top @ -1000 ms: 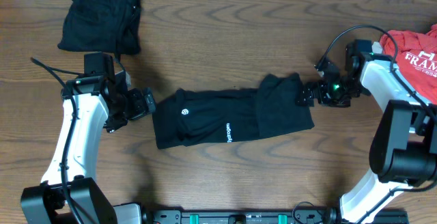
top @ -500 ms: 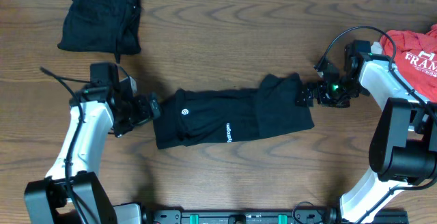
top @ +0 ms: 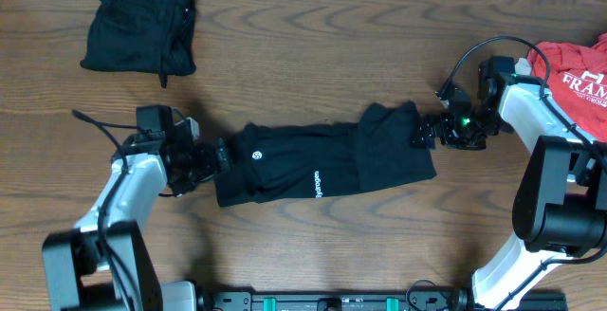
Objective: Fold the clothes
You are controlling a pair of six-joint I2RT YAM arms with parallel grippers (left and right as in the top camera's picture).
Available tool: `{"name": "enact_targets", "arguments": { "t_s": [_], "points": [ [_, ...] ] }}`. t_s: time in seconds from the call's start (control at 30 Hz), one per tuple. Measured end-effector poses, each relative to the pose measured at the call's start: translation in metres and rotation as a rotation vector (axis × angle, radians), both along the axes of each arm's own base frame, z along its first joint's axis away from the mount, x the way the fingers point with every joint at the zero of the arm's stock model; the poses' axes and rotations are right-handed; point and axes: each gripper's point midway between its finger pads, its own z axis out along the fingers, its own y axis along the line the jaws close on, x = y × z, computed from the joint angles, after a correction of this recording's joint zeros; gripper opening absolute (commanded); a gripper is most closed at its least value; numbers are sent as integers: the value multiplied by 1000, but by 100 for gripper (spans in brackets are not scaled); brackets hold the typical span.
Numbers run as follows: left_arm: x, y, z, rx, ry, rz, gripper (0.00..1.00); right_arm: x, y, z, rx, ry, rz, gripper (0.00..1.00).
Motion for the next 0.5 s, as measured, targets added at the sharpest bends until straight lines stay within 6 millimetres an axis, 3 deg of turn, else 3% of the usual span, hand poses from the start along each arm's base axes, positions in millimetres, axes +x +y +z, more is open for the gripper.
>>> {"name": "enact_targets", "arguments": {
  "t_s": [0.3, 0.5],
  "points": [
    [20, -25, 3, -174, -59, -49, 98, -5, 1, 0, 4, 22, 0, 99],
    [9, -39, 4, -274, -4, -62, 98, -5, 1, 0, 7, 21, 0, 99]
  ]
}}
